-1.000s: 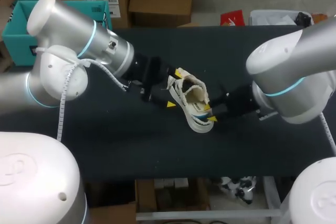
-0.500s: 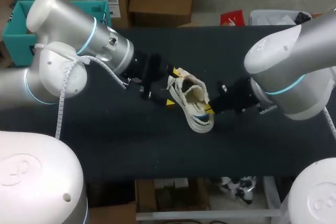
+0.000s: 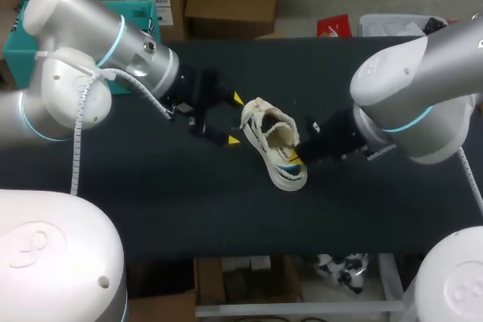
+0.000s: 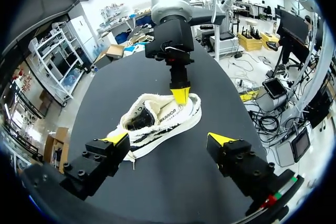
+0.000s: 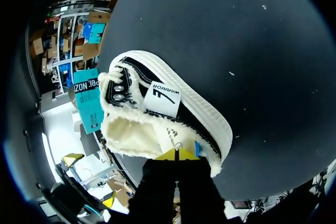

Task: Open the shoe tongue, take the insole out of the shoe, put the insole back into the shoe, and pack the shoe into the shoebox

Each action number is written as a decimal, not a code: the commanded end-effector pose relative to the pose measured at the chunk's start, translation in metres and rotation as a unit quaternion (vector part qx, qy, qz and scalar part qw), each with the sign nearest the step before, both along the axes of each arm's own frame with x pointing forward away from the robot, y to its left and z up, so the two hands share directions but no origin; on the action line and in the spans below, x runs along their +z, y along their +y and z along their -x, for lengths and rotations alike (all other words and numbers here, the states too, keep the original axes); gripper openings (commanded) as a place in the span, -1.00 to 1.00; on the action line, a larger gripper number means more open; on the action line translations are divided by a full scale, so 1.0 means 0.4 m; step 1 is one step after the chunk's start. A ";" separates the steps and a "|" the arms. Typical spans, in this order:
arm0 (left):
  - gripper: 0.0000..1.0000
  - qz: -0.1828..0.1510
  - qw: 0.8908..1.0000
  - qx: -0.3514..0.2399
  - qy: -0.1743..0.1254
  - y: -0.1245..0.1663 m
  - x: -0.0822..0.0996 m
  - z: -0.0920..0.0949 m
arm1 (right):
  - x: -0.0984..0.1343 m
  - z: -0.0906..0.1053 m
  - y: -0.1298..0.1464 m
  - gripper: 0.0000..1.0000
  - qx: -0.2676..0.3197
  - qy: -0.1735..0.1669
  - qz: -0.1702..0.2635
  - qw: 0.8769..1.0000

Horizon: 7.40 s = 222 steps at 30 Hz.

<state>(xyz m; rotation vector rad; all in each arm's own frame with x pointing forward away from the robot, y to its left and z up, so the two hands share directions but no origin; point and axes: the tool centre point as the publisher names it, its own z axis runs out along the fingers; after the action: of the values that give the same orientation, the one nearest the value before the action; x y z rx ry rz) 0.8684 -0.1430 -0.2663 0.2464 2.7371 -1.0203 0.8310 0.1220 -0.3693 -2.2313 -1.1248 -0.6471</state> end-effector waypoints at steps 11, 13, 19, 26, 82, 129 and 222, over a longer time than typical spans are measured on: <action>1.00 -0.009 0.999 0.026 0.036 0.031 0.011 0.006 | -0.103 -0.009 0.014 -1.00 0.013 0.008 0.009 1.000; 1.00 -0.009 0.999 0.025 0.039 0.030 0.012 0.006 | -0.090 -0.008 0.009 -1.00 0.017 0.004 0.004 1.000; 1.00 -0.013 0.999 0.025 0.042 0.024 0.027 0.001 | -0.019 -0.010 -0.010 -1.00 0.027 -0.011 -0.014 0.999; 1.00 -0.016 0.999 0.025 0.044 0.020 0.039 -0.004 | 0.035 -0.019 -0.042 -1.00 0.053 -0.034 -0.051 0.997; 1.00 -0.090 0.965 0.165 0.185 0.072 0.015 0.041 | 0.200 -0.061 -0.133 1.00 0.461 -0.202 -0.011 0.864; 1.00 -0.117 0.822 0.495 0.257 -0.019 -0.062 0.040 | 0.186 -0.024 -0.334 1.00 0.784 -0.324 0.156 0.506; -1.00 -0.084 0.935 0.326 0.110 0.126 0.224 -0.263 | 0.154 -0.199 -0.468 1.00 0.858 -0.283 0.271 0.331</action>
<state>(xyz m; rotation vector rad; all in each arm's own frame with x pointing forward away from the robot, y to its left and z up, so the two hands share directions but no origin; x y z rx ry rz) 0.9734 -0.1040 -0.2005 -0.8188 2.6945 -0.6411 0.8973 -0.0800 -0.3100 0.3161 -3.2586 0.0024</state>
